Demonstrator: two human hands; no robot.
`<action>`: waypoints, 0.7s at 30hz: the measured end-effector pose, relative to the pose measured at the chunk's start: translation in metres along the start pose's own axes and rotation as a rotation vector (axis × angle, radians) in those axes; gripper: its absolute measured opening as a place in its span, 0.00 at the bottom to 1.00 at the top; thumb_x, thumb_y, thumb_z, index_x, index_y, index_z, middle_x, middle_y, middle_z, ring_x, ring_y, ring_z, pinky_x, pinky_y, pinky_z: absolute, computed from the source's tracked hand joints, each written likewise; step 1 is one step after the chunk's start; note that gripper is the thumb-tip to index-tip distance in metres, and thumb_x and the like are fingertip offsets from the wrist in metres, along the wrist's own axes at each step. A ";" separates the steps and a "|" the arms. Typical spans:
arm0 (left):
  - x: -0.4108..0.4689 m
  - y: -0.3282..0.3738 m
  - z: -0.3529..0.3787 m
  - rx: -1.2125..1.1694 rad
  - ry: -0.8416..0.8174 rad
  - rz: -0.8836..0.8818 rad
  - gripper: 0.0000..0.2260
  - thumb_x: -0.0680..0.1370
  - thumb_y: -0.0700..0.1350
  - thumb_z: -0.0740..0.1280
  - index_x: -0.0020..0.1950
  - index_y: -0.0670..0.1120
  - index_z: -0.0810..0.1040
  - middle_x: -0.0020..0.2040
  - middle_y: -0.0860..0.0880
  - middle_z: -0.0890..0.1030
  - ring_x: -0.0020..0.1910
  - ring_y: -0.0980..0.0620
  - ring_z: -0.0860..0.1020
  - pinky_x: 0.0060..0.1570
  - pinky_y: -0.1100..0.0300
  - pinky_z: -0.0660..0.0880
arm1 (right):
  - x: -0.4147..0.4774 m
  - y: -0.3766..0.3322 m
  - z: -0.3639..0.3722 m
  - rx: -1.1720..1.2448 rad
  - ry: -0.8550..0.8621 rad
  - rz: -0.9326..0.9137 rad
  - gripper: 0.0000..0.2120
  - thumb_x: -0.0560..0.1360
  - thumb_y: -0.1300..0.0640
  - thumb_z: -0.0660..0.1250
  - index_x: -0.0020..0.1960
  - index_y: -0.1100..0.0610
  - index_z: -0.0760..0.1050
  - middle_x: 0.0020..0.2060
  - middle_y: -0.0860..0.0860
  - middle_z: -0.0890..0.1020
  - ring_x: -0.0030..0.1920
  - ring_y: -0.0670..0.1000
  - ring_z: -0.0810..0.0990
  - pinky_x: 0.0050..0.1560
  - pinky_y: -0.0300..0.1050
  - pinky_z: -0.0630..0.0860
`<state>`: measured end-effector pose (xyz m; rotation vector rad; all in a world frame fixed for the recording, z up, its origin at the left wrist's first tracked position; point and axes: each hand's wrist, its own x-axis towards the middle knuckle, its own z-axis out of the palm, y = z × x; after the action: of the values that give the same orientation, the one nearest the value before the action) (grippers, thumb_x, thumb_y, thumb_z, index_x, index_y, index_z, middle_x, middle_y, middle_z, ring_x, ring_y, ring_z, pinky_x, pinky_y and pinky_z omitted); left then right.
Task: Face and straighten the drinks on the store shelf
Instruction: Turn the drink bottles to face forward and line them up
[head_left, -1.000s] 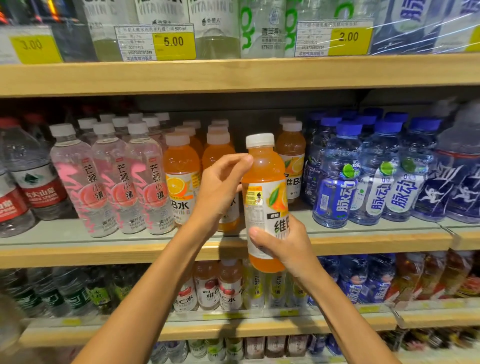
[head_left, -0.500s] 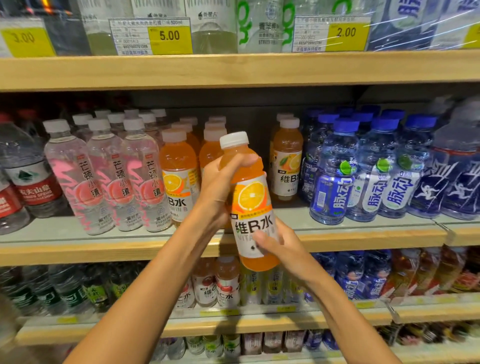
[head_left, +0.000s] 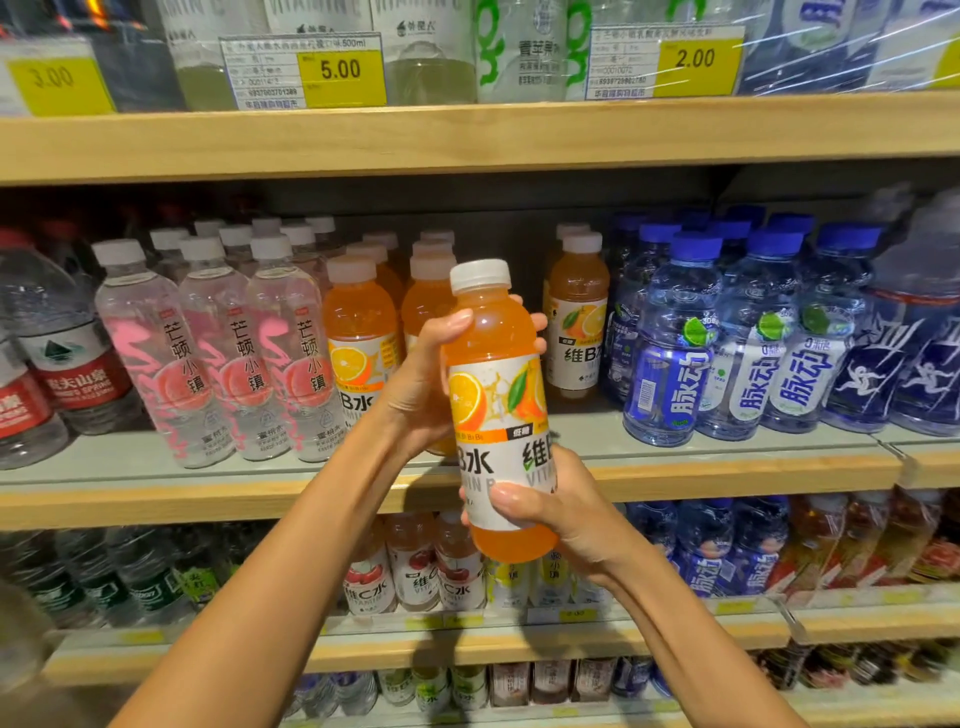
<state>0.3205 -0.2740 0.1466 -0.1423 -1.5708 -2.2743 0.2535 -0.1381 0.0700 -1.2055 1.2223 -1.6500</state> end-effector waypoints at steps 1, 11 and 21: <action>-0.001 -0.001 -0.001 0.141 0.110 0.018 0.35 0.58 0.61 0.78 0.60 0.46 0.78 0.56 0.44 0.83 0.54 0.47 0.82 0.51 0.54 0.79 | 0.000 0.000 0.000 -0.037 0.062 -0.018 0.22 0.60 0.49 0.74 0.53 0.55 0.79 0.46 0.54 0.85 0.46 0.54 0.84 0.47 0.47 0.79; -0.002 -0.012 0.041 0.570 0.513 0.270 0.31 0.65 0.62 0.71 0.63 0.49 0.73 0.52 0.54 0.81 0.48 0.63 0.80 0.42 0.70 0.76 | -0.002 0.005 0.009 -0.537 0.483 -0.108 0.25 0.70 0.53 0.74 0.60 0.50 0.64 0.51 0.45 0.79 0.49 0.42 0.79 0.46 0.42 0.78; 0.007 -0.008 0.045 0.276 0.484 0.212 0.05 0.70 0.42 0.73 0.44 0.45 0.80 0.42 0.46 0.84 0.42 0.49 0.83 0.40 0.57 0.80 | -0.013 -0.016 -0.003 -0.375 0.307 -0.093 0.37 0.63 0.38 0.73 0.66 0.46 0.63 0.54 0.40 0.81 0.53 0.41 0.80 0.49 0.37 0.77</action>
<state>0.3052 -0.2319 0.1580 0.2814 -1.4997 -1.7408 0.2540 -0.1213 0.0816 -1.2746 1.7514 -1.7721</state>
